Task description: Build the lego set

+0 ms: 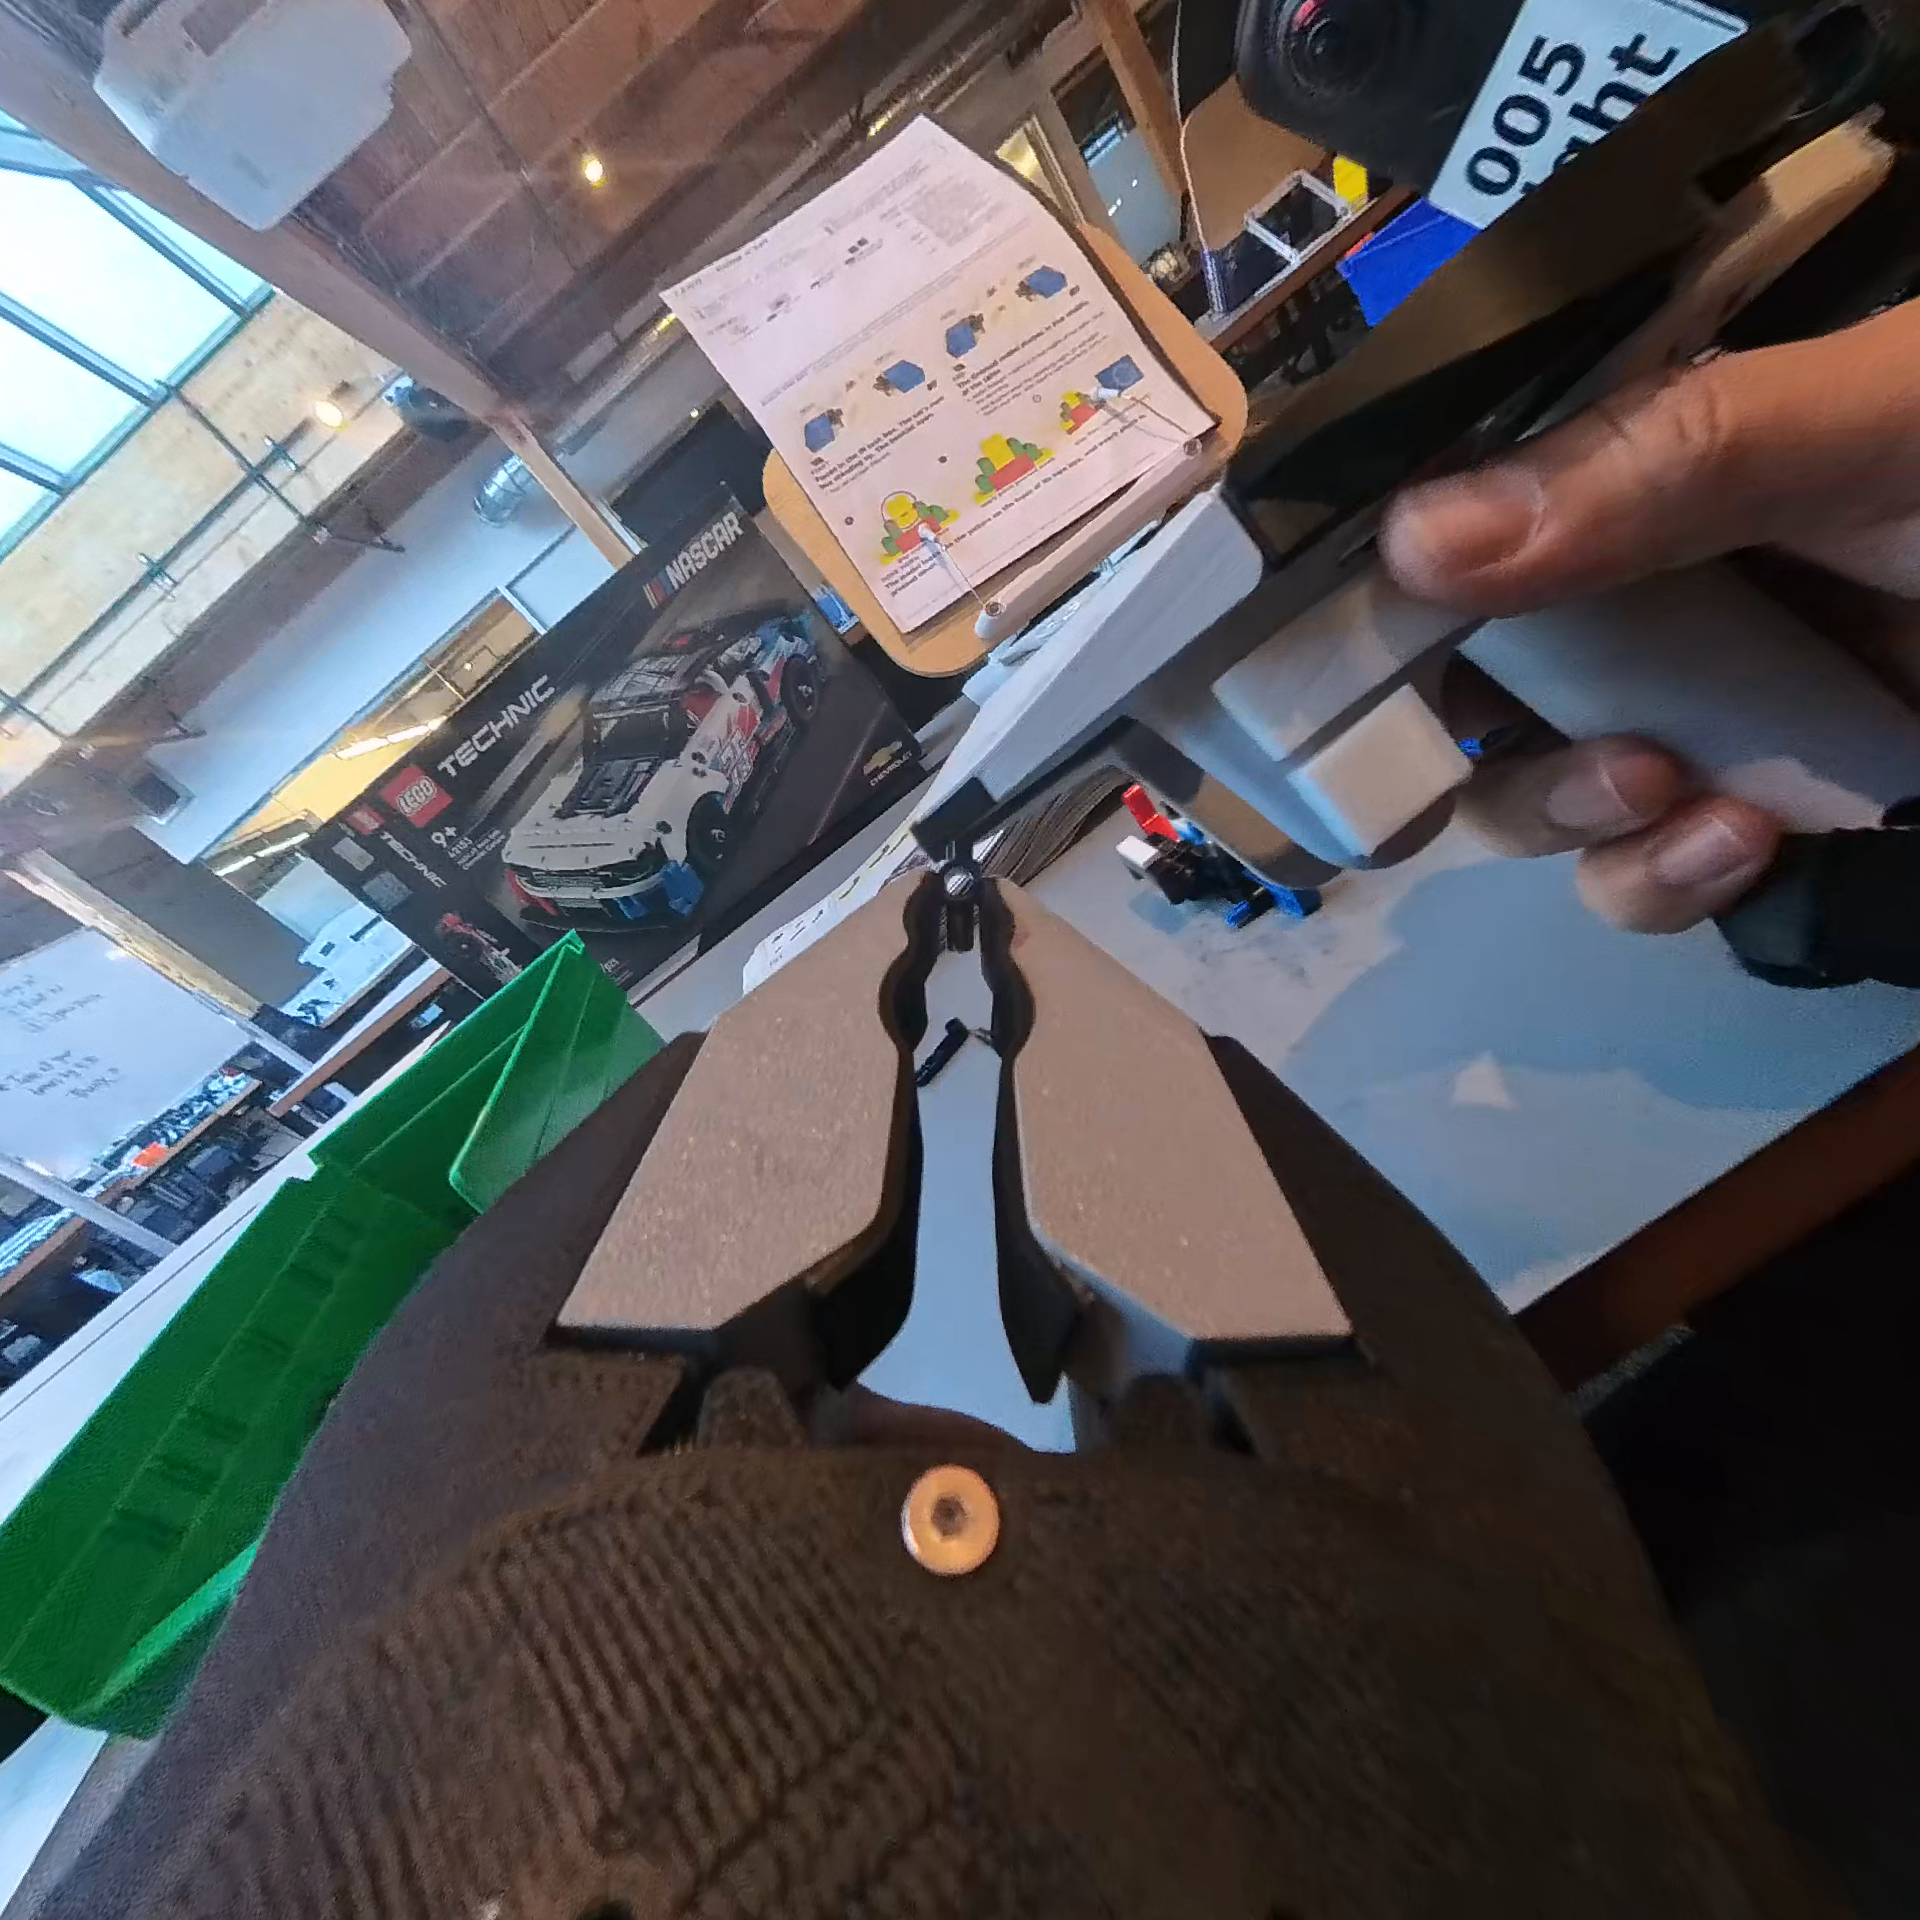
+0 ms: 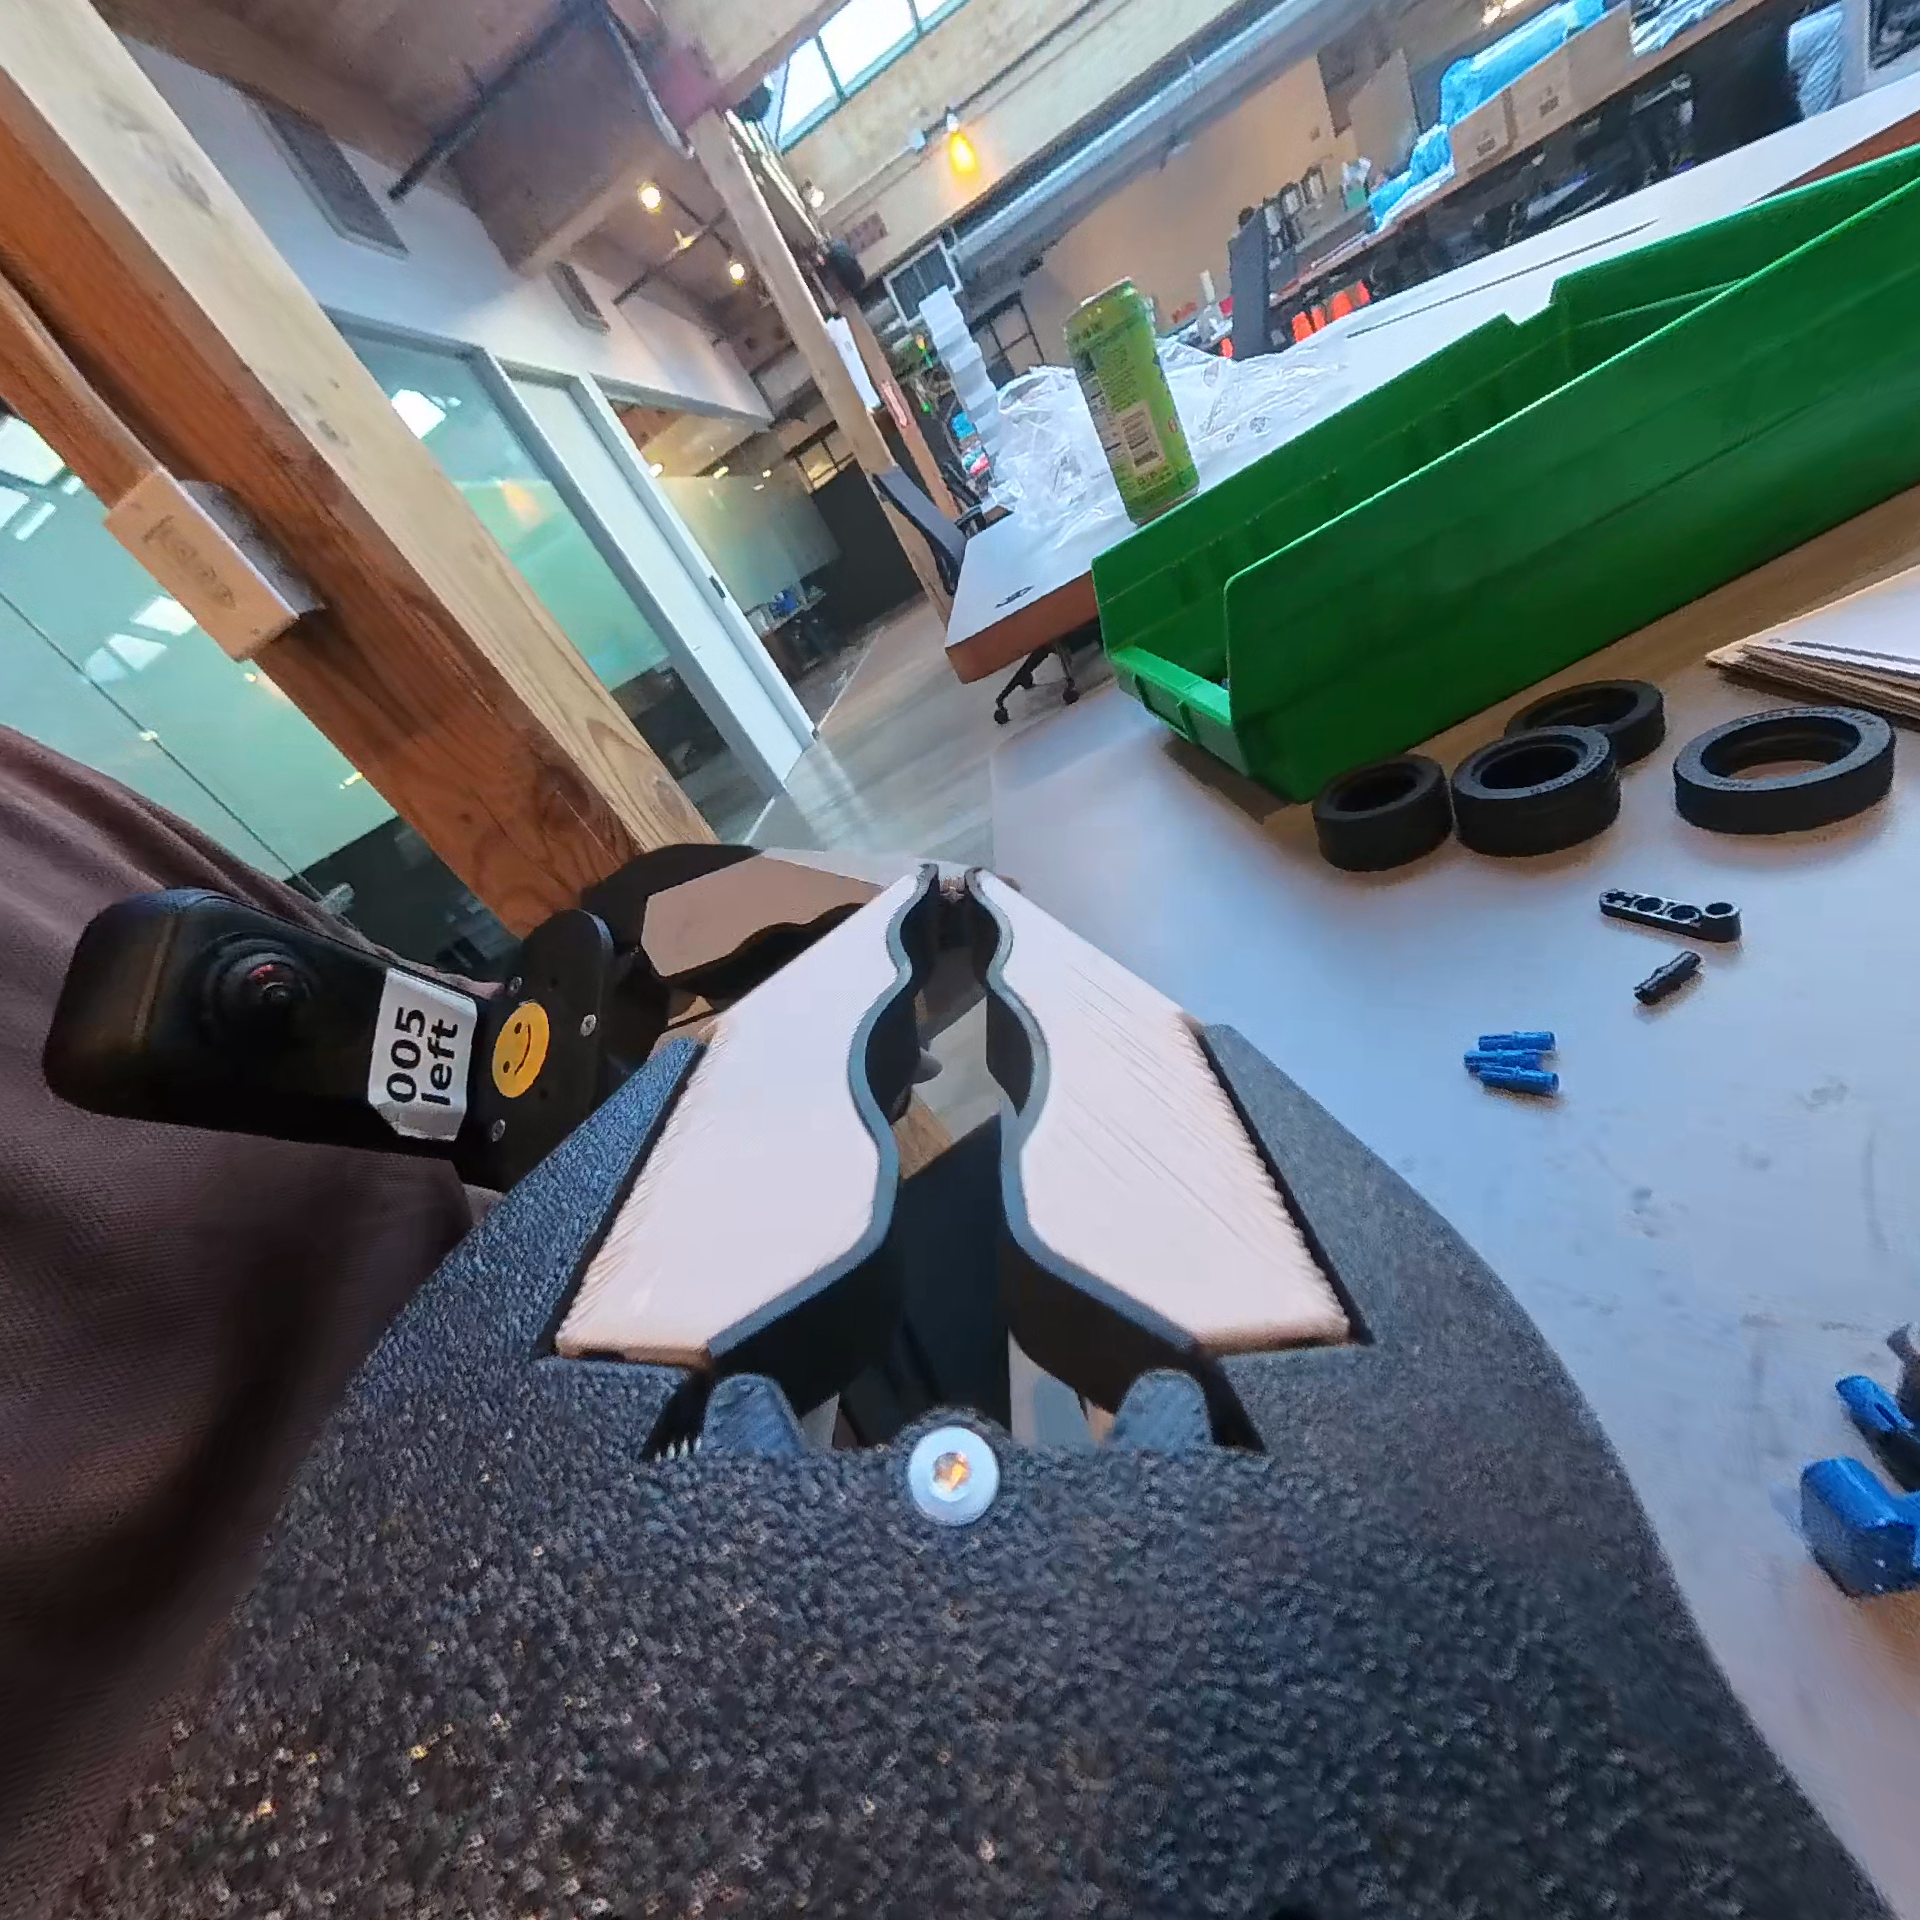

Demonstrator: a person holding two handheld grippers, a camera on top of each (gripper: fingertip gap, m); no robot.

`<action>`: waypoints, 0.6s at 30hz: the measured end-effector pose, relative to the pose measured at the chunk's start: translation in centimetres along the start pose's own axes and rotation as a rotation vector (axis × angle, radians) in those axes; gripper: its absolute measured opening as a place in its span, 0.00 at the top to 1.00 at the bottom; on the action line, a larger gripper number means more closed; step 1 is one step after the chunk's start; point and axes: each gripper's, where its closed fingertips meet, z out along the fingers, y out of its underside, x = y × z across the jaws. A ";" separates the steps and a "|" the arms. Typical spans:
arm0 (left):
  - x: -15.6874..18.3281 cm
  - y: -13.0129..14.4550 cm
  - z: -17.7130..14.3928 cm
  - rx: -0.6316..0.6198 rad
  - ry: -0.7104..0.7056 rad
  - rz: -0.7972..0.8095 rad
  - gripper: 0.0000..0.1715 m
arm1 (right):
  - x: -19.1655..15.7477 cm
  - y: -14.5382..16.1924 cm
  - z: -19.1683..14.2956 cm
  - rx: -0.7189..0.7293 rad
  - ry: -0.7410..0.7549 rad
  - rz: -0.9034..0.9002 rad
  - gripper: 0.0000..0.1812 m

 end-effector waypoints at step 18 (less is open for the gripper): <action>-0.5 0.7 0.9 0.010 -0.061 -0.018 0.98 | 1.1 0.1 0.4 -0.013 0.019 -0.028 0.98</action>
